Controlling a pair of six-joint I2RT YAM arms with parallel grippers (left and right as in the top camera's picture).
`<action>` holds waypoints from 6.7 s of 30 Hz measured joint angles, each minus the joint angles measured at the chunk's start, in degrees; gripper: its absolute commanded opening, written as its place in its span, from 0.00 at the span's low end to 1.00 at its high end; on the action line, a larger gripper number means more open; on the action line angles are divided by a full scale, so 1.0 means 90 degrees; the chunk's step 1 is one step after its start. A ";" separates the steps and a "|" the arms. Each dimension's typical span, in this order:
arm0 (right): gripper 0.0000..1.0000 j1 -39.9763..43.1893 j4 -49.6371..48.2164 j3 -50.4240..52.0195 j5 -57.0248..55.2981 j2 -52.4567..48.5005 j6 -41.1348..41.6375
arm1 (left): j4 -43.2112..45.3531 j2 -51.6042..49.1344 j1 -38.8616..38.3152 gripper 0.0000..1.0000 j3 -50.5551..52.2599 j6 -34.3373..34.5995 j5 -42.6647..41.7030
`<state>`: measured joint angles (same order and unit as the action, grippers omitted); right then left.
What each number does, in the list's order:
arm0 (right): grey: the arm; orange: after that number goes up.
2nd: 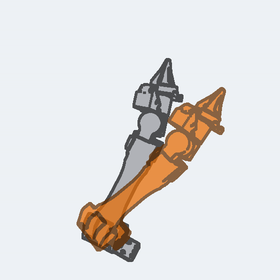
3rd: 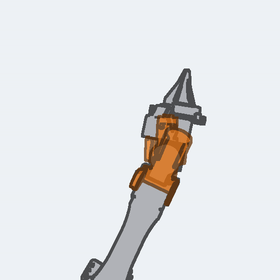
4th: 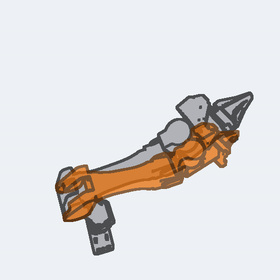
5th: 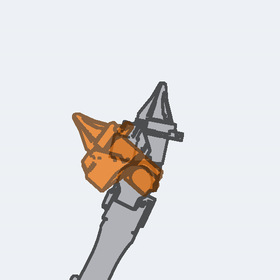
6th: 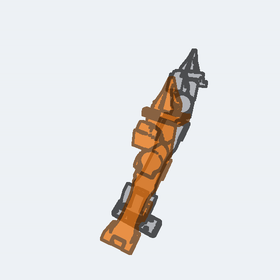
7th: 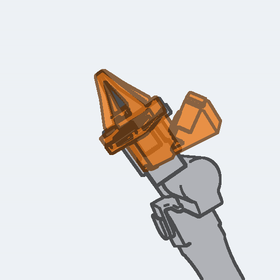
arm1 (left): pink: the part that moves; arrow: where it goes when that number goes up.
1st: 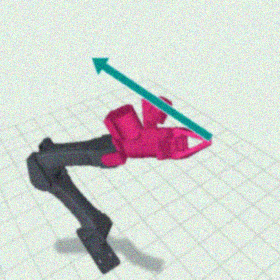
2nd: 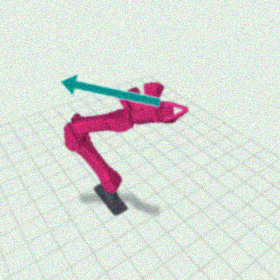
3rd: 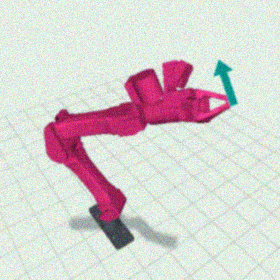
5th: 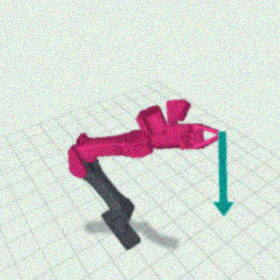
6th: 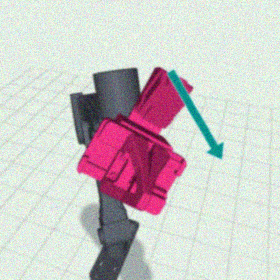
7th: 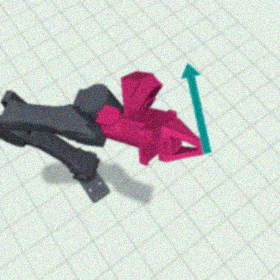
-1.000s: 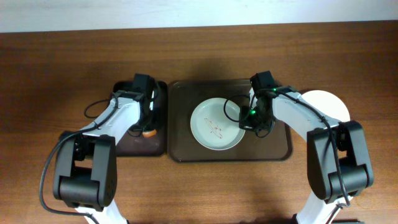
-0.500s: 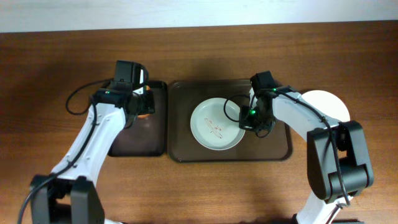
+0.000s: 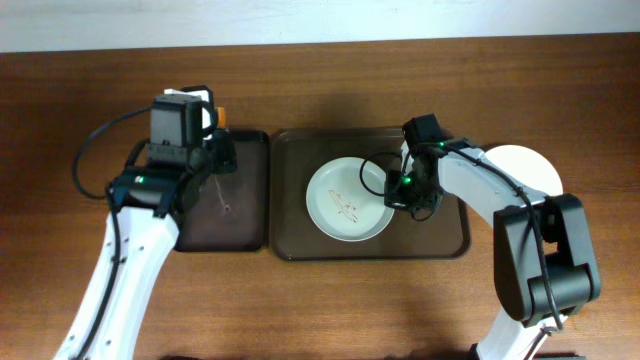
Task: Clean dirty plates on tray and stack at the side
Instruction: 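Lift the sponge with the left gripper and wet it on the left tray, then scrub the held plate's red stain with the sponge in the left gripper, then return the sponge to the left tray with the left gripper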
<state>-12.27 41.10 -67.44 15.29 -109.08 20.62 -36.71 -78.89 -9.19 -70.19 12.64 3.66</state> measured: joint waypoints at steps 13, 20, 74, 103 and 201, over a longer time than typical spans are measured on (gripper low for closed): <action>0.04 0.0000 -0.0002 0.0000 0.0000 0.0000 -0.0002 | 0.0255 0.0508 0.0000 0.00 0.0000 -0.0002 0.0000; 0.04 0.0000 -0.0002 0.0000 0.0000 0.0000 0.0000 | 0.0257 0.0612 0.0000 0.00 0.0000 -0.0002 0.0000; 0.04 -0.0209 -0.0151 0.0000 0.0070 0.0000 -0.0010 | 0.1821 -0.3657 -0.1702 0.00 0.0012 0.1668 -0.4877; 0.04 -0.0209 -0.0151 0.0000 0.0070 -0.0002 -0.0007 | 0.1634 -0.4197 -0.2392 0.00 0.0012 0.2057 -0.4235; 0.04 -0.0226 -0.0005 0.0000 0.0146 -0.0034 -0.0005 | -0.0500 -0.1632 -0.0134 0.00 0.0408 0.0542 0.0083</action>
<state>-14.31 41.06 -67.44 16.60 -109.38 20.58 -41.21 -93.58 -10.39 -66.52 17.52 4.40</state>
